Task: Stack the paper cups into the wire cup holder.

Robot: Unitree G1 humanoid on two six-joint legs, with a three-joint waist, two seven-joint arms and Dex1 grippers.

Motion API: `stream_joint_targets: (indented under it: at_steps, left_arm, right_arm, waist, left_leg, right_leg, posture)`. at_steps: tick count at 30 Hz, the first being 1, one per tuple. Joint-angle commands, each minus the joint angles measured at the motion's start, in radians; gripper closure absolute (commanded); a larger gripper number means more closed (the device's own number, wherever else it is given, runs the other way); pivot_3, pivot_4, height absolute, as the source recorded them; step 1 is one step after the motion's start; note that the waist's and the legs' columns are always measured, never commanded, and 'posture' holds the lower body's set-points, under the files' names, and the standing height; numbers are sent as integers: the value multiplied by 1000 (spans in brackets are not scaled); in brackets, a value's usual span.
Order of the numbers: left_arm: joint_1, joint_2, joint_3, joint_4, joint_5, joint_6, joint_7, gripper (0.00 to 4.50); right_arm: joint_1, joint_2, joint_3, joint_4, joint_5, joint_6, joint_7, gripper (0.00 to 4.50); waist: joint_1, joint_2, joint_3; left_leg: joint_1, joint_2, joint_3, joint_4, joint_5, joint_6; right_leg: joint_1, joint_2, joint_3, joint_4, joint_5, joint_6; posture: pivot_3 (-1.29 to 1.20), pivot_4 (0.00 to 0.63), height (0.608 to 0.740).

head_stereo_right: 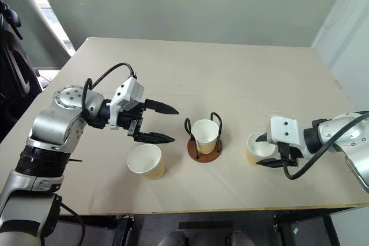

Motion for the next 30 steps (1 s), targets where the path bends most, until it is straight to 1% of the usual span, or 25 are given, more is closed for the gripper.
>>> stream_joint_targets:
  at_steps: [1, 4, 7, 10, 13, 14, 20, 23, 27, 30]
  left_arm:
    - [-26, 4, 14, -7, 3, -15, -8, 0]
    - [-21, 7, 18, -10, 4, -16, -6, 0]
    - [-18, 9, 21, -12, 6, -16, -3, 0]
    - [-17, 11, 21, -13, 9, -17, -1, 0]
    - [-15, 13, 22, -17, 9, -16, 0, 0]
    - [-15, 13, 22, -17, 9, -16, 1, 0]
    - [-12, 12, 19, -17, 16, -22, 5, 0]
    - [-13, 12, 18, -17, 18, -23, 6, 0]
    - [-16, 11, 14, -11, 23, -28, 3, 0]
    - [-23, 7, 10, -1, 27, -34, 1, 0]
  right_arm:
    - [2, 5, 28, 34, -70, -70, 6, 1409]
    - [1, 22, 67, 73, -118, -107, 9, 1409]
    - [-22, 55, 93, 95, -142, -112, 8, 1969]
    - [-57, 80, 104, 99, -145, -97, 19, 3008]
    - [-82, 89, 102, 95, -136, -72, 34, 4162]
    - [-88, 90, 101, 94, -135, -67, 38, 4460]
    - [-128, 85, 62, 66, -97, 2, 52, 4460]
    - [-188, 94, 37, 72, -77, 35, 39, 4460]
    - [-327, 115, 3, 105, -50, 78, 22, 4460]
    - [-385, 116, 4, 125, -64, 50, 22, 4460]
  waist:
    - [0, 0, 0]
    - [0, 0, 0]
    - [0, 0, 0]
    - [-1, 0, 0]
    - [-1, 0, 0]
    - [-1, 0, 0]
    - [-1, 0, 0]
    - [-3, 0, 0]
    - [-4, 0, 0]
    - [-3, 0, 0]
  left_leg:
    - [0, 0, 0, 0, 0, 0]
    - [0, 0, 0, 0, 0, 0]
    - [0, 0, 0, 0, 0, 0]
    - [0, 0, 0, 1, 0, 0]
    - [0, 0, 0, 1, 0, 0]
    - [0, 0, 0, 1, 0, 0]
    - [0, 0, 0, 1, 0, 0]
    - [0, 0, 0, 1, 0, 0]
    - [1, 0, 0, 1, 0, 1]
    - [1, 0, 0, 1, 0, 1]
  right_leg:
    - [0, 0, 0, 0, 0, 0]
    - [0, 0, 0, 0, 0, 0]
    - [0, 0, 0, 0, 1, 1]
    - [0, 0, 0, 0, 1, 1]
    - [0, 0, 0, 0, 1, 1]
    - [0, 0, 0, 0, 1, 1]
    - [1, 0, 0, 0, 1, 1]
    - [1, 0, 0, 0, 1, 1]
    - [0, 0, 0, 0, 1, 1]
    - [0, 0, 0, -1, 1, 1]
  posture:
    - [0, 150, 740]
    - [0, 150, 740]
    - [0, 150, 740]
    - [0, 150, 740]
    - [0, 150, 740]
    - [0, 150, 740]
    - [0, 150, 740]
    - [0, 150, 740]
    - [0, 150, 740]
    - [0, 150, 740]
